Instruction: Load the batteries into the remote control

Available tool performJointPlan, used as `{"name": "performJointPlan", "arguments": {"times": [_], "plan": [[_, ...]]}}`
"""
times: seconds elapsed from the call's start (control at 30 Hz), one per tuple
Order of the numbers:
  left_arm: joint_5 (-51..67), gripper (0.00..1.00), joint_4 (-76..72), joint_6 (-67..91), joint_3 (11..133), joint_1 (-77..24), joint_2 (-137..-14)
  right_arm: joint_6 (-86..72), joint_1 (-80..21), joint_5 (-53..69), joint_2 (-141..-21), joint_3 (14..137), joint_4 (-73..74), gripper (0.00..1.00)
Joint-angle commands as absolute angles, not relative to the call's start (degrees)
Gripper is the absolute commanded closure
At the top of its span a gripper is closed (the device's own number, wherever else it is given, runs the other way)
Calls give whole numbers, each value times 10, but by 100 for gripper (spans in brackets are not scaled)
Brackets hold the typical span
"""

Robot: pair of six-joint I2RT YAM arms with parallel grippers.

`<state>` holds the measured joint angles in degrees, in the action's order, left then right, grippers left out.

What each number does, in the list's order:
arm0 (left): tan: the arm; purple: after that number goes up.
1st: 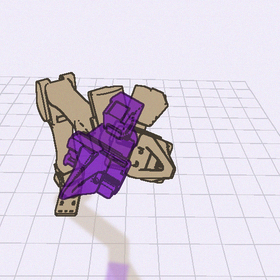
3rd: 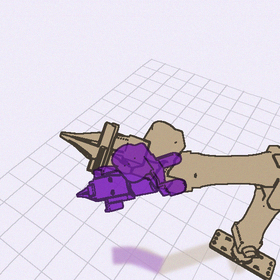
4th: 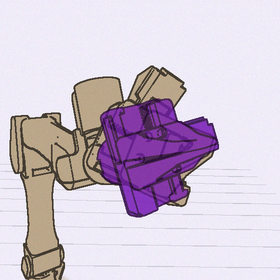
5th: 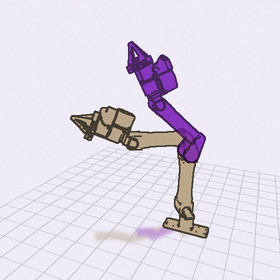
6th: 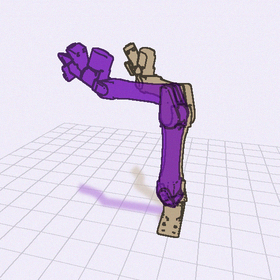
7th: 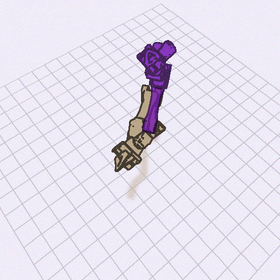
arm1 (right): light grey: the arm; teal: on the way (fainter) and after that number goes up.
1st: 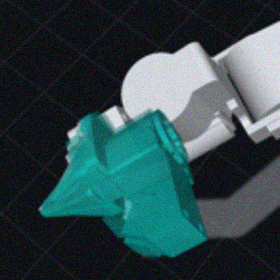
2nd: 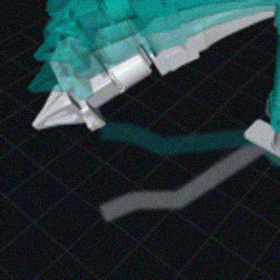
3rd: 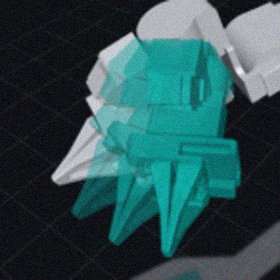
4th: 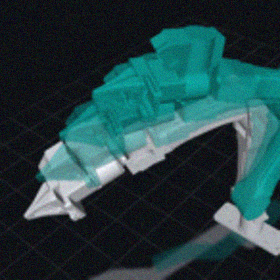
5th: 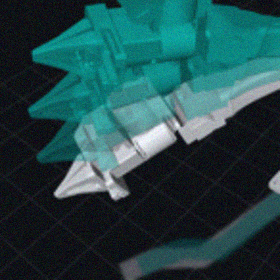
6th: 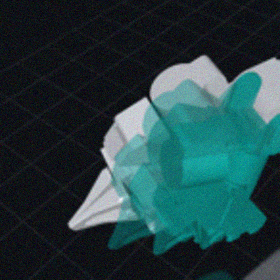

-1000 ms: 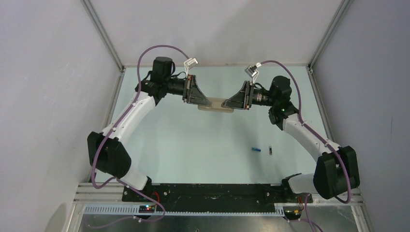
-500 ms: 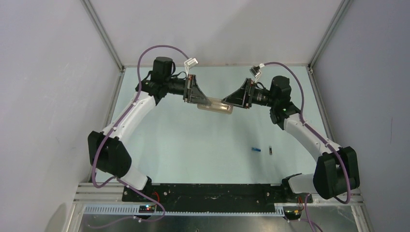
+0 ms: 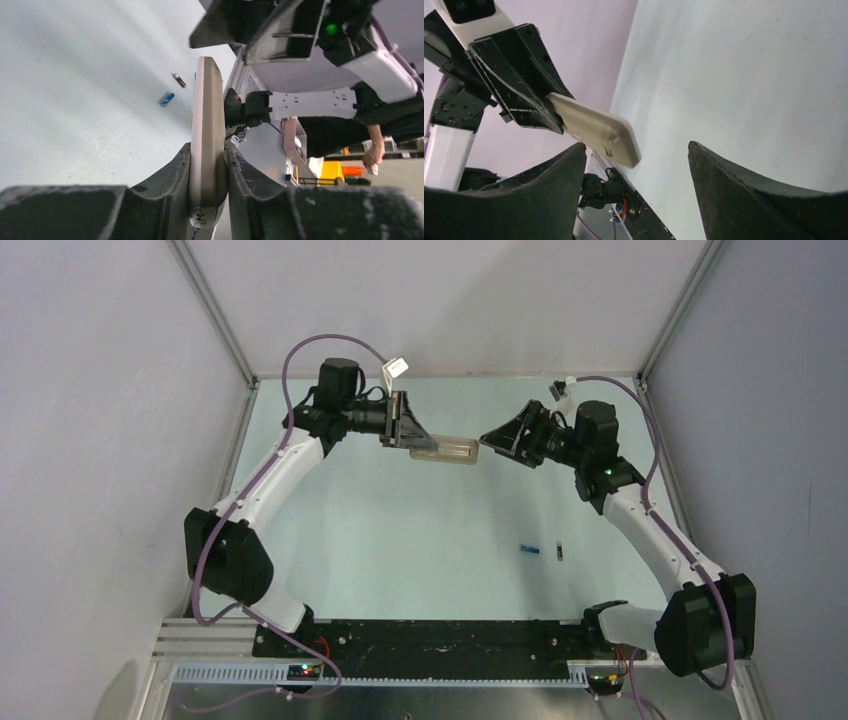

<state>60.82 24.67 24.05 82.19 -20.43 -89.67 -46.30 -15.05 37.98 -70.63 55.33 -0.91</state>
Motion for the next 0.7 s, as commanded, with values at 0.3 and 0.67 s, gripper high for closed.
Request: {"name": "performJointPlan", "arguments": {"times": [0.3, 0.67], "plan": [[477, 100, 233, 276, 788, -201, -865, -411, -191, 203, -637, 570, 149, 27], [459, 100, 227, 308, 720, -218, -829, -431, -252, 185, -619, 572, 178, 45]]}}
